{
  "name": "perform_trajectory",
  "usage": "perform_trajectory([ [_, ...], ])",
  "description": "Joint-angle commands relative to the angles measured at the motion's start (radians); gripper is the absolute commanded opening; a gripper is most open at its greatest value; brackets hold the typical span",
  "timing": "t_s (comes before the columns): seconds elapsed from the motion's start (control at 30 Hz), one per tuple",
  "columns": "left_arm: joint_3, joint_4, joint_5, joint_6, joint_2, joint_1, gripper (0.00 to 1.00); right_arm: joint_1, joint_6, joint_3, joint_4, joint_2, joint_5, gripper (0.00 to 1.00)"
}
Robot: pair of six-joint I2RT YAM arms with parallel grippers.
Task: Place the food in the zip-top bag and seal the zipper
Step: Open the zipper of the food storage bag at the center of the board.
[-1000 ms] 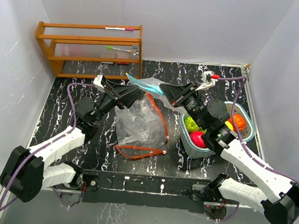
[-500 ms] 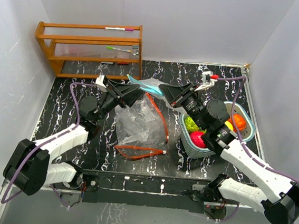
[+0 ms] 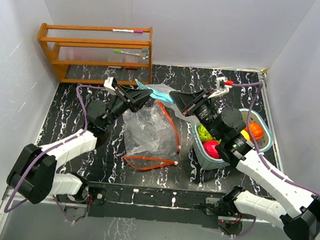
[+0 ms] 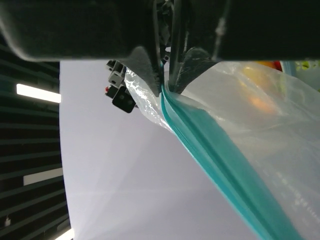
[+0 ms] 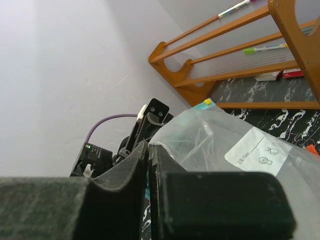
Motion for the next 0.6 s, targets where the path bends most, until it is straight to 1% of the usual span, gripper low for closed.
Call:
perform_trajectory([
  [0.0,0.01,0.069,0.007,0.006,-0.002,-0.003,0.0,0.007,0.0,0.001,0.038,-0.033,0.015,0.08],
  [0.27,-0.005,0.069,-0.001,0.018,-0.021,-0.002,0.0,0.009,-0.002,0.002,0.028,-0.031,0.015,0.08],
  [0.37,0.022,0.05,0.023,0.083,-0.024,-0.003,0.0,0.008,-0.017,0.002,-0.033,-0.045,0.015,0.08],
  [0.43,0.077,-0.051,0.084,0.199,-0.03,-0.004,0.0,0.008,-0.025,0.001,-0.109,-0.061,0.036,0.09],
  [0.47,0.122,-0.133,0.118,0.298,-0.033,-0.004,0.0,0.008,-0.03,0.0,-0.153,-0.071,0.05,0.11],
  [0.5,0.152,-0.218,0.154,0.38,-0.035,-0.003,0.0,0.008,-0.038,0.002,-0.216,-0.083,0.063,0.17],
  [0.57,0.202,-0.452,0.191,0.56,-0.052,-0.002,0.0,0.008,-0.061,0.007,-0.318,-0.105,0.08,0.32],
])
